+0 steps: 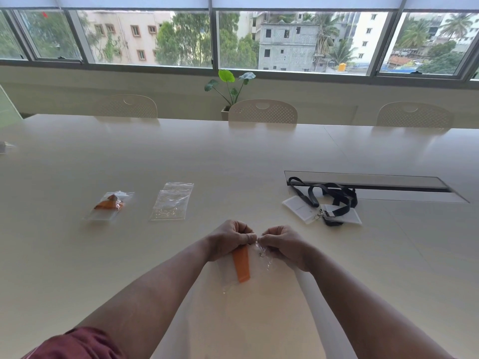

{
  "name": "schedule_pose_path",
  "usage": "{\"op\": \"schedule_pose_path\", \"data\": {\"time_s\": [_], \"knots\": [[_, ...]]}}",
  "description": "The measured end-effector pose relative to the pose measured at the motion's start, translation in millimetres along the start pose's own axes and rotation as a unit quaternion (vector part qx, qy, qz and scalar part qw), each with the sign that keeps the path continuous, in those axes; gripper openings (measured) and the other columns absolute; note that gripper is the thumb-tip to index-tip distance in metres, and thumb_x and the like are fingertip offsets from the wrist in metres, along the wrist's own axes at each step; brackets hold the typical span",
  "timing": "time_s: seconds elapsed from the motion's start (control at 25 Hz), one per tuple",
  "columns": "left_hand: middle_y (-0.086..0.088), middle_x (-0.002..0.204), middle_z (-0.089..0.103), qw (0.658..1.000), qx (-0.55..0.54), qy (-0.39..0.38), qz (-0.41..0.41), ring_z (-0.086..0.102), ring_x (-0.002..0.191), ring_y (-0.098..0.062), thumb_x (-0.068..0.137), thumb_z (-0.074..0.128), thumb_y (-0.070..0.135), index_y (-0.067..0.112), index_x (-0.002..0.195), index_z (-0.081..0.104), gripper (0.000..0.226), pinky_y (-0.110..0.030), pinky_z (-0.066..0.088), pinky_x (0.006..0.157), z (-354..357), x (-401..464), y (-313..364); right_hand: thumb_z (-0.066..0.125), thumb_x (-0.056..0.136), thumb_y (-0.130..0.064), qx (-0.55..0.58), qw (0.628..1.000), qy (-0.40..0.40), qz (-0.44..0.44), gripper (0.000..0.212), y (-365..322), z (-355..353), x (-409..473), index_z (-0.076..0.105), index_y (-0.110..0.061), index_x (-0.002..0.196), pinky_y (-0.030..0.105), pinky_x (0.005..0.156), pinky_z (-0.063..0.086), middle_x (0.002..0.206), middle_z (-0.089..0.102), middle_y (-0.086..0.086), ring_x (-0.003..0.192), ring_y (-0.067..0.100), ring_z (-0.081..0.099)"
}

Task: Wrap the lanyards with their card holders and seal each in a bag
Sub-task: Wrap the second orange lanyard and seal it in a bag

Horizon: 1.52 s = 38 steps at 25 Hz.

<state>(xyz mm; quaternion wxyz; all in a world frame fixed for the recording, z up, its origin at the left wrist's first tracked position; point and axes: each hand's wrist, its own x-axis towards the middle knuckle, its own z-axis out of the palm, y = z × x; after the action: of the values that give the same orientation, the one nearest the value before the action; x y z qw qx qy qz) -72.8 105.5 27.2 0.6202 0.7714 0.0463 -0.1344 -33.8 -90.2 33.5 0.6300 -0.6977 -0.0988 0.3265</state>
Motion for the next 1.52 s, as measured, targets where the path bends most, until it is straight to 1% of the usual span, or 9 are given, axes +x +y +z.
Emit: {"op": "schedule_pose_path", "data": {"time_s": [0.12, 0.28, 0.44, 0.56, 0.68, 0.88, 1.08, 1.28, 1.52], "knots": [[-0.006, 0.079, 0.069, 1.000, 0.004, 0.000, 0.000, 0.058, 0.070, -0.017, 0.093, 0.074, 0.018, 0.008, 0.091, 0.076, 0.011, -0.028, 0.049, 0.063, -1.0, 0.4, -0.3, 0.069, 0.091, -0.003, -0.002, 1.000, 0.000, 0.000, 0.012, -0.7, -0.5, -0.4, 0.065, -0.006, 0.080, 0.021, 0.053, 0.040, 0.068, 0.054, 0.008, 0.054, 0.010, 0.048], [-0.004, 0.076, 0.069, 1.000, -0.001, -0.002, 0.006, 0.058, 0.064, -0.014, 0.093, 0.074, 0.016, 0.009, 0.087, 0.077, 0.010, -0.024, 0.048, 0.059, -0.5, 1.2, -0.7, 0.070, 0.091, -0.002, 0.007, 1.000, -0.001, 0.001, 0.014, -0.2, -0.8, 0.1, 0.066, -0.006, 0.078, 0.019, 0.053, 0.043, 0.067, 0.058, 0.007, 0.054, 0.010, 0.051], [-0.011, 0.082, 0.068, 1.000, -0.004, -0.002, 0.009, 0.055, 0.068, -0.018, 0.094, 0.072, 0.015, 0.001, 0.093, 0.076, 0.014, -0.025, 0.045, 0.060, -1.1, 2.8, -3.2, 0.071, 0.090, -0.002, 0.004, 1.000, 0.004, 0.000, 0.018, 1.0, -0.9, 1.8, 0.066, -0.009, 0.074, 0.021, 0.057, 0.045, 0.066, 0.060, 0.006, 0.056, 0.011, 0.053], [-0.010, 0.081, 0.068, 1.000, -0.004, -0.001, 0.005, 0.055, 0.067, -0.017, 0.094, 0.073, 0.016, 0.003, 0.092, 0.076, 0.013, -0.026, 0.045, 0.061, -0.7, 3.3, -3.5, 0.070, 0.090, -0.002, 0.005, 1.000, 0.006, -0.001, 0.020, 1.5, -0.2, 2.4, 0.065, -0.010, 0.072, 0.020, 0.055, 0.044, 0.064, 0.060, 0.005, 0.055, 0.010, 0.052], [-0.011, 0.081, 0.067, 1.000, -0.006, -0.002, 0.003, 0.054, 0.070, -0.021, 0.093, 0.073, 0.016, 0.005, 0.090, 0.076, 0.012, -0.028, 0.044, 0.062, -0.7, 4.2, -4.4, 0.069, 0.091, -0.001, 0.008, 1.000, 0.008, 0.004, 0.021, 1.2, -0.3, 2.2, 0.064, -0.010, 0.073, 0.020, 0.055, 0.044, 0.062, 0.060, 0.003, 0.053, 0.009, 0.052], [-0.014, 0.082, 0.065, 1.000, -0.007, -0.003, 0.002, 0.051, 0.076, -0.025, 0.086, 0.075, 0.025, 0.003, 0.090, 0.076, 0.023, -0.031, 0.041, 0.066, -0.8, 4.7, -5.6, 0.067, 0.092, -0.001, 0.005, 1.000, 0.004, 0.003, 0.019, -1.3, 0.4, -1.3, 0.064, -0.009, 0.075, 0.020, 0.056, 0.042, 0.062, 0.059, 0.003, 0.054, 0.008, 0.051], [-0.013, 0.081, 0.065, 1.000, -0.003, -0.003, -0.002, 0.053, 0.072, -0.023, 0.082, 0.076, 0.030, -0.002, 0.092, 0.073, 0.034, -0.030, 0.043, 0.064, -1.6, 5.5, -5.9, 0.066, 0.092, 0.000, 0.005, 1.000, 0.008, -0.003, 0.017, -2.5, 3.0, -4.2, 0.064, -0.006, 0.077, 0.027, 0.061, 0.037, 0.065, 0.056, 0.008, 0.058, 0.013, 0.047], [-0.011, 0.079, 0.065, 1.000, -0.001, 0.003, -0.004, 0.052, 0.069, -0.021, 0.082, 0.077, 0.031, -0.001, 0.090, 0.073, 0.033, -0.028, 0.043, 0.061, -0.8, 5.1, -5.3, 0.066, 0.092, -0.001, -0.006, 1.000, 0.020, -0.001, 0.018, -2.4, 4.3, -3.9, 0.064, -0.007, 0.075, 0.027, 0.057, 0.034, 0.064, 0.055, 0.008, 0.057, 0.014, 0.045], [-0.011, 0.080, 0.066, 1.000, 0.000, 0.006, -0.007, 0.054, 0.072, -0.022, 0.090, 0.075, 0.023, -0.001, 0.092, 0.074, 0.024, -0.029, 0.044, 0.062, -0.1, 4.8, -5.0, 0.066, 0.093, -0.002, -0.005, 1.000, 0.017, -0.003, 0.016, -1.2, 3.6, -2.7, 0.064, -0.007, 0.077, 0.026, 0.058, 0.038, 0.065, 0.056, 0.008, 0.057, 0.014, 0.048]]}}
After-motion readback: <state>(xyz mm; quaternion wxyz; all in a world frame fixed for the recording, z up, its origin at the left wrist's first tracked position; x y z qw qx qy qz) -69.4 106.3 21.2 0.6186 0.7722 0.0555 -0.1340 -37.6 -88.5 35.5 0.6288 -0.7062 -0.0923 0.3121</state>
